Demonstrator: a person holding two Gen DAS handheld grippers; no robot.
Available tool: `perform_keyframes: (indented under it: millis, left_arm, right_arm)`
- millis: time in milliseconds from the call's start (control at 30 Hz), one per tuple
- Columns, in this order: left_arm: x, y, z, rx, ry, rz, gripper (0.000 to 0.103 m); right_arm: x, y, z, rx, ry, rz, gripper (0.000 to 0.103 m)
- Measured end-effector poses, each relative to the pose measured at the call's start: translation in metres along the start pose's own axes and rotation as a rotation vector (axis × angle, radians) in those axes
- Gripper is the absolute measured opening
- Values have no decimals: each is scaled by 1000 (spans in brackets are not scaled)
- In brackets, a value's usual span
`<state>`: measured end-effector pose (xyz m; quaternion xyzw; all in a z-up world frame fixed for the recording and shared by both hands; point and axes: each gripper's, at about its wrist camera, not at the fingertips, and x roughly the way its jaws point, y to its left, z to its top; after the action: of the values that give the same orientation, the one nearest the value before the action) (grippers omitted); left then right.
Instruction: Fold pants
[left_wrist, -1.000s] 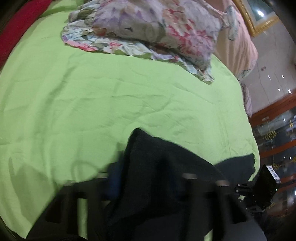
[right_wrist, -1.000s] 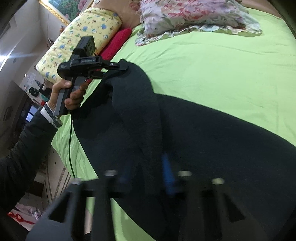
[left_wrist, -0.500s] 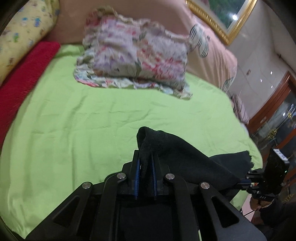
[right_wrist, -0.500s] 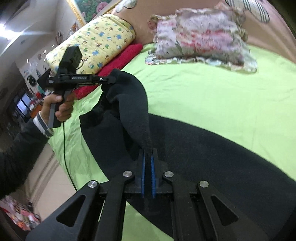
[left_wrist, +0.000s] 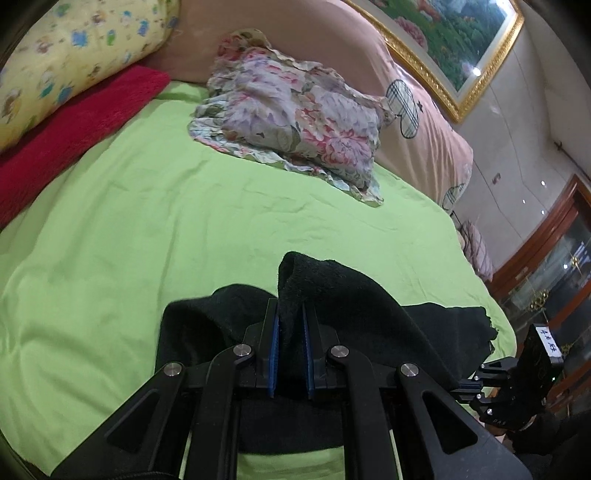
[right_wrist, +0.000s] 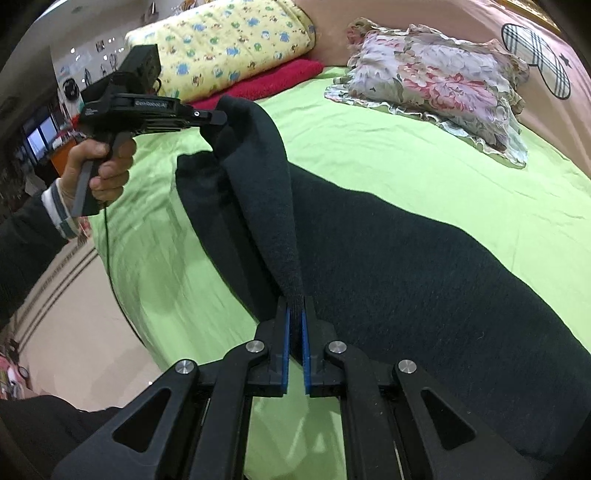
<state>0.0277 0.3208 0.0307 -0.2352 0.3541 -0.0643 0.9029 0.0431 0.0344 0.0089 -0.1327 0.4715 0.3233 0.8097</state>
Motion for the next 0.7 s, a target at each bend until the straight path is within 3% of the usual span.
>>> perform_keyframes:
  millis: [267, 333, 500, 567, 700]
  left_arm:
    - [-9, 18, -24, -97, -69, 11, 12]
    - [-9, 23, -30, -124, -75, 29, 14]
    - [-21, 37, -44, -229, -128, 84, 30]
    - [-30, 40, -51, -276, -159, 110, 42]
    - [-44, 38, -68, -349, -189, 125, 50]
  right_arm:
    - [4, 6, -3, -28, -8, -36, 6]
    - [4, 6, -4, -23, -10, -26, 10]
    - [5, 9, -4, -7, -17, 7, 15]
    - [7, 9, -5, 13, -16, 49, 15]
    - [8, 17, -3, 24, -27, 115, 15]
